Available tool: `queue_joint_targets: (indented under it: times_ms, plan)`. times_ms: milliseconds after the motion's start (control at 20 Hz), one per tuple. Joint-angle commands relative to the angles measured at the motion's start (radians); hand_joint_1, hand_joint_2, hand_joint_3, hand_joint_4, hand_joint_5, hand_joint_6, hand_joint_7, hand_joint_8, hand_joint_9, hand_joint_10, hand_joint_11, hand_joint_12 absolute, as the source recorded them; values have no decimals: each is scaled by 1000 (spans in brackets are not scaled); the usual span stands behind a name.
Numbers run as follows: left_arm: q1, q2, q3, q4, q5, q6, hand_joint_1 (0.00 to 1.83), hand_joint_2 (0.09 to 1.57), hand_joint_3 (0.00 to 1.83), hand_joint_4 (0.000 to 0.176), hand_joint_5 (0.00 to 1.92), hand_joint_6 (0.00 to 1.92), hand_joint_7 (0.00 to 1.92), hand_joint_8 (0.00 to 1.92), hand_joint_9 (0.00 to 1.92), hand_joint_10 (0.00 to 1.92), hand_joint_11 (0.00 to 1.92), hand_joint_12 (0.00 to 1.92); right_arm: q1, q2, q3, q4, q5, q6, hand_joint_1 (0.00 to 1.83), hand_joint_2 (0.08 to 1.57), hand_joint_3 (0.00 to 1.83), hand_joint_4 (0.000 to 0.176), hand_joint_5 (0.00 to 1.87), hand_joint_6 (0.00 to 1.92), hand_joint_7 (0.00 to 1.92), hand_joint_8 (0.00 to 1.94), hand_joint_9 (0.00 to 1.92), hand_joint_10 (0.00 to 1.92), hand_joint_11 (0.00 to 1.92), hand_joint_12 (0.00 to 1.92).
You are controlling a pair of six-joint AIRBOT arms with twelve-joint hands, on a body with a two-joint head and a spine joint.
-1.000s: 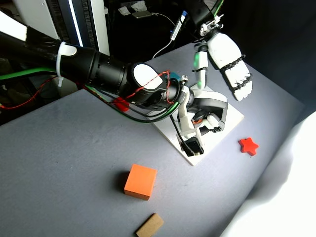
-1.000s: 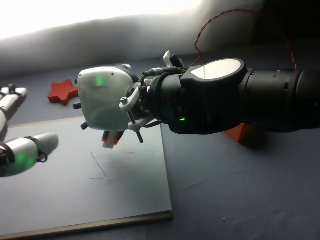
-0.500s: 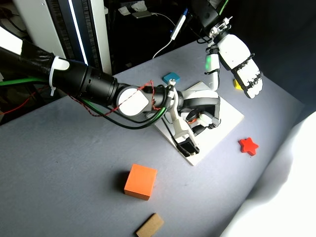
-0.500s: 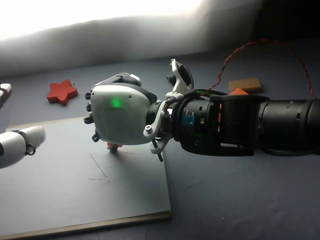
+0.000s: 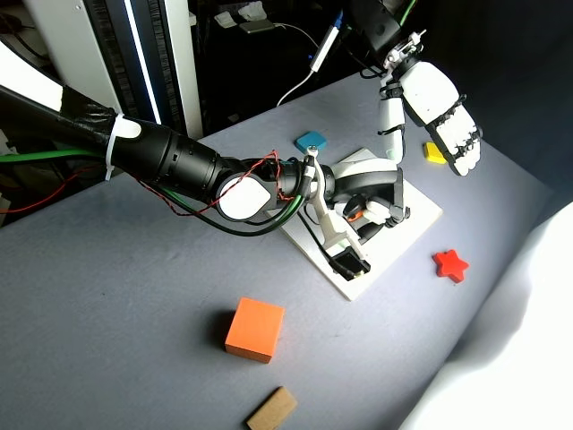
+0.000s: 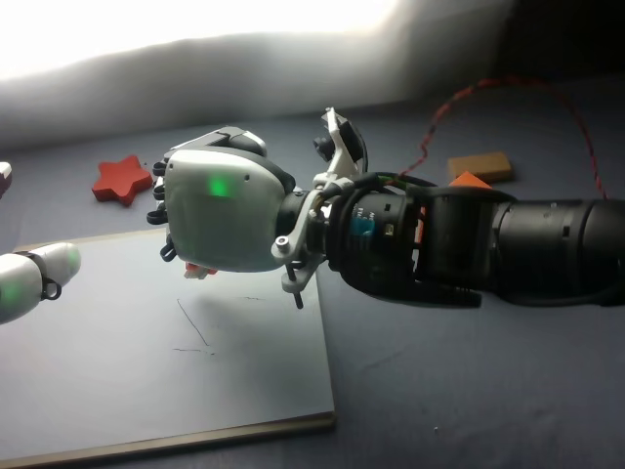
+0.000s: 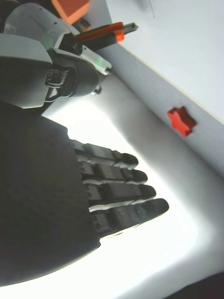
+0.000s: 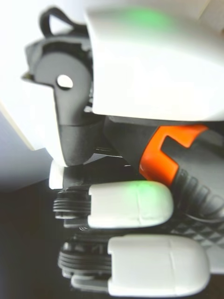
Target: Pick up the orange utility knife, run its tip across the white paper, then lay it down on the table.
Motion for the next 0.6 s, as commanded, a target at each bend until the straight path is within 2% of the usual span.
queue_joint_targets:
  times_ms: [0,150,350,550]
  plan:
    - [-6,3,1,44,-99,-5,0,1279,0,0,40,4,61,3,48,5,0,358,-3,-1,-1,21,119,-32,1542,989,839,176,1710,1921,1921,1941,1921,1921,1921,1921]
    - [-6,3,-1,44,-99,-5,0,1285,1,0,19,4,40,5,31,5,0,293,-18,4,0,24,131,-46,1537,1002,840,176,1681,1921,1914,1941,1921,1921,1921,1921]
    - [-7,3,-4,44,-102,-5,0,1284,0,0,25,4,50,2,44,6,0,350,-51,22,-1,36,155,-72,1529,1014,830,176,1682,1921,1916,1941,1921,1921,1921,1921]
    - [-8,3,-8,44,-107,-5,0,1282,0,0,10,0,40,0,39,1,0,301,-71,54,-5,36,170,-78,1541,1011,818,176,1706,1921,1920,1941,1921,1921,1921,1921]
